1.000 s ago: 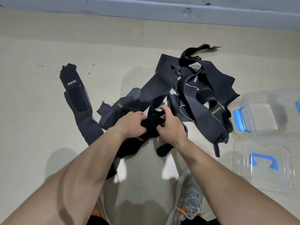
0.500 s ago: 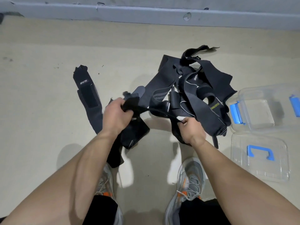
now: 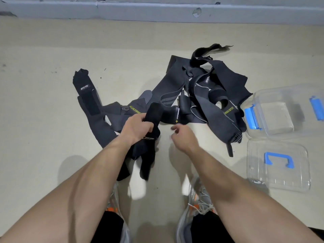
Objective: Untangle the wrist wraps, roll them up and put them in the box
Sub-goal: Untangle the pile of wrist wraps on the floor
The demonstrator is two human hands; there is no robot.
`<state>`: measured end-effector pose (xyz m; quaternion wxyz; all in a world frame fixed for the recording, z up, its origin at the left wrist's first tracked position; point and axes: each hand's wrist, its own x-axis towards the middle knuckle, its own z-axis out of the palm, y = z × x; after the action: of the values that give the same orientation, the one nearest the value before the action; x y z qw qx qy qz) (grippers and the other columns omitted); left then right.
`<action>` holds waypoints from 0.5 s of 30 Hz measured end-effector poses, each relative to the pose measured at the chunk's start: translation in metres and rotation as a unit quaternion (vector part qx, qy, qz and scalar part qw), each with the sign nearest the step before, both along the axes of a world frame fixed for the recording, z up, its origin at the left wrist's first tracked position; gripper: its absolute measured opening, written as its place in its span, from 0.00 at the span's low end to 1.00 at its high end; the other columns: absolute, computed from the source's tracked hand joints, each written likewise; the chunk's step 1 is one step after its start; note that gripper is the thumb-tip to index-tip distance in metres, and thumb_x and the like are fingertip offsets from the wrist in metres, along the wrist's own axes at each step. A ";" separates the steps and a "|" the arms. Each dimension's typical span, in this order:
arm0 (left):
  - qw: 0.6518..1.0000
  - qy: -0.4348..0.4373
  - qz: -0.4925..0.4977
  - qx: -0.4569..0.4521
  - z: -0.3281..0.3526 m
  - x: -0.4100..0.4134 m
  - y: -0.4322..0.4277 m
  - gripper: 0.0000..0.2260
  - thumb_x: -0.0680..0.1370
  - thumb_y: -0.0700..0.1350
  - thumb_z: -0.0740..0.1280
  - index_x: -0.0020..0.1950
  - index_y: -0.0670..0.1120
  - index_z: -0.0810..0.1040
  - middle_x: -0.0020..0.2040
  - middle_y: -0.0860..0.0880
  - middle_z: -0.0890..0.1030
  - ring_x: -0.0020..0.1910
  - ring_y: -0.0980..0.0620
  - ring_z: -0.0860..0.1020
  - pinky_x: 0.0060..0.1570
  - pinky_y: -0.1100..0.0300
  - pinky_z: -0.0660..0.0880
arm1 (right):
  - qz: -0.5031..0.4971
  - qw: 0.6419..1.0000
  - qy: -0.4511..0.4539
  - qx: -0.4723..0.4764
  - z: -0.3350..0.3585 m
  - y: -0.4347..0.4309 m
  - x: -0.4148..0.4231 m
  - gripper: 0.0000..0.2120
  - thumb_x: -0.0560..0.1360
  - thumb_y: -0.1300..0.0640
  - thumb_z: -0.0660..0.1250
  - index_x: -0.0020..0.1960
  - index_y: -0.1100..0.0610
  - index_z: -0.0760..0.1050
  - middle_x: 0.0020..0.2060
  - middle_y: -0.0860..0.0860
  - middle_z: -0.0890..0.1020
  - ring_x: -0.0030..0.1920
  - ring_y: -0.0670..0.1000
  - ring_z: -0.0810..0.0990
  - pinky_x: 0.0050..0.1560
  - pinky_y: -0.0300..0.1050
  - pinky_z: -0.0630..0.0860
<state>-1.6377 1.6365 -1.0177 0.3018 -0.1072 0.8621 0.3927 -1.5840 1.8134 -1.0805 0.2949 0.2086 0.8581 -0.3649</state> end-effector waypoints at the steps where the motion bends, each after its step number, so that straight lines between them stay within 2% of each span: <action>1: 1.000 -0.007 0.016 0.017 -0.005 -0.001 0.004 0.03 0.64 0.44 0.66 0.32 0.49 0.73 0.33 0.53 0.75 0.38 0.49 0.72 0.39 0.55 0.70 | -0.045 0.999 0.031 0.002 -0.003 0.013 -0.010 0.25 0.73 0.59 0.61 0.69 0.48 0.75 0.63 0.54 0.80 0.61 0.57 0.80 0.62 0.50 0.76; 4: 0.997 -0.014 0.061 0.054 -0.022 -0.005 0.012 0.11 0.62 0.47 0.65 0.40 0.44 0.74 0.37 0.49 0.77 0.41 0.47 0.74 0.47 0.46 0.76 | -0.129 0.986 0.067 -0.076 -0.006 0.035 -0.031 0.32 0.75 0.61 0.62 0.78 0.48 0.66 0.67 0.53 0.77 0.63 0.53 0.77 0.66 0.47 0.73; 6: 0.996 -0.016 0.065 0.063 -0.025 -0.008 0.020 0.10 0.64 0.47 0.66 0.40 0.42 0.71 0.37 0.49 0.74 0.40 0.49 0.72 0.45 0.50 0.74 | -0.224 0.958 0.051 -0.174 -0.011 0.035 -0.043 0.32 0.77 0.64 0.64 0.79 0.50 0.65 0.62 0.49 0.79 0.56 0.49 0.78 0.61 0.43 0.74; 8: 0.995 -0.016 0.065 0.069 -0.025 -0.010 0.026 0.09 0.71 0.42 0.68 0.37 0.47 0.68 0.38 0.54 0.70 0.38 0.56 0.68 0.41 0.60 0.67 | -0.338 0.906 0.052 -0.250 -0.016 0.030 -0.052 0.31 0.76 0.64 0.66 0.77 0.53 0.68 0.59 0.50 0.80 0.54 0.49 0.79 0.64 0.46 0.74; 9: 0.996 -0.016 0.061 0.068 -0.026 -0.011 0.028 0.09 0.73 0.40 0.68 0.37 0.46 0.68 0.38 0.55 0.69 0.37 0.56 0.67 0.40 0.61 0.66 | -0.405 0.868 0.052 -0.284 -0.018 0.028 -0.056 0.29 0.75 0.63 0.67 0.76 0.54 0.70 0.57 0.50 0.80 0.53 0.49 0.79 0.64 0.47 0.74; 11: 0.996 -0.009 0.051 0.066 -0.030 -0.011 0.028 0.07 0.74 0.38 0.68 0.42 0.38 0.70 0.40 0.49 0.69 0.39 0.52 0.67 0.41 0.58 0.65 | -0.508 0.788 0.047 -0.345 -0.014 0.023 -0.063 0.25 0.77 0.64 0.67 0.73 0.53 0.73 0.52 0.48 0.79 0.47 0.46 0.77 0.59 0.45 0.72; 12: 0.997 -0.007 0.048 0.068 -0.030 -0.011 0.027 0.08 0.73 0.38 0.68 0.45 0.35 0.70 0.41 0.48 0.69 0.41 0.51 0.67 0.41 0.57 0.65 | -0.535 0.760 0.048 -0.366 -0.011 0.023 -0.066 0.24 0.78 0.64 0.66 0.73 0.52 0.73 0.50 0.47 0.78 0.47 0.45 0.76 0.57 0.44 0.71; 15: 0.994 -0.022 0.064 0.084 -0.028 -0.010 0.021 0.12 0.71 0.40 0.68 0.47 0.34 0.70 0.41 0.46 0.71 0.42 0.50 0.68 0.43 0.56 0.66 | -0.565 0.724 0.062 -0.391 -0.001 0.028 -0.077 0.23 0.79 0.64 0.64 0.73 0.51 0.74 0.51 0.45 0.79 0.52 0.47 0.78 0.51 0.42 0.72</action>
<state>-1.6480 1.6572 -1.0459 0.3029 -0.1456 0.8106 0.4795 -1.6611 1.8413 -1.0818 0.0354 0.4977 0.3787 -0.7795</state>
